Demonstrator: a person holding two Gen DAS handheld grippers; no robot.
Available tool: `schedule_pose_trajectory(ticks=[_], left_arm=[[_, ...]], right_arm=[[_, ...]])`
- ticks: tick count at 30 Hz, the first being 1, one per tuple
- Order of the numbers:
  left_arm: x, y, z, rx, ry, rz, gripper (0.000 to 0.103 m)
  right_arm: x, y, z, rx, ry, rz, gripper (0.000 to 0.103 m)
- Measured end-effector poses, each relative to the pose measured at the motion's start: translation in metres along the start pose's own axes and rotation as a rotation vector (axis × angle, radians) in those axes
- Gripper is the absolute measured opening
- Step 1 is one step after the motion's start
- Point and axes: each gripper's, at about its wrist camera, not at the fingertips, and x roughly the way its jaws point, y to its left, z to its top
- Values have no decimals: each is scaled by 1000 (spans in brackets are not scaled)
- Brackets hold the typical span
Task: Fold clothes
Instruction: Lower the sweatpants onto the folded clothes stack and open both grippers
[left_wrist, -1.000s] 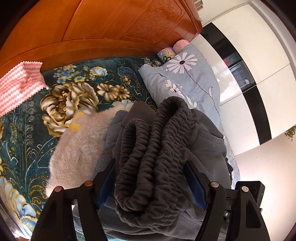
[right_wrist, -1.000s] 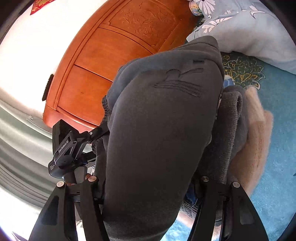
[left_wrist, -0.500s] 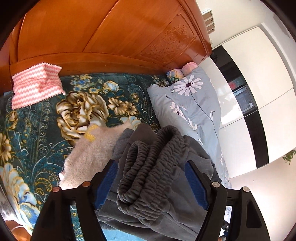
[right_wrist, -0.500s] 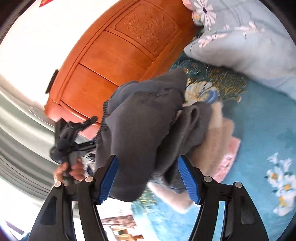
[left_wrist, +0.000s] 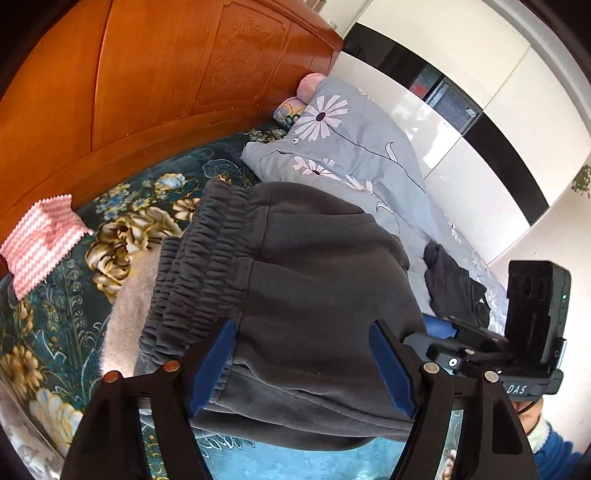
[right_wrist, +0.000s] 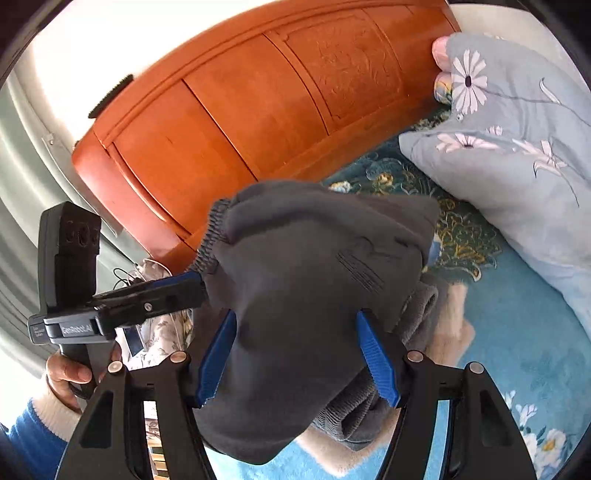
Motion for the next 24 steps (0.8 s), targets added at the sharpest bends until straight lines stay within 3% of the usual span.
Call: schedule_pose_trajectory(ticks=[5,12,18,20,24], left_arm=[[2,-2,-2,-14,0,-11,79],[-31,-22,-18,-16,-49,-9,79],[-44,-29,-50,-25,-75,52,98],[-43,-31,-60,-22,-72,65,101],[-37,-39,-79,25,-45,113,103]], right_arm=[[21,-13,-8,45,53,-4,70],[-1,-4,-22,30,62,-48,70],[-27,12,-44,-24,58,-109,72],[-34,17,-51,-39,57,-129,79],[-39,29,-65,-49,71,-155,82]])
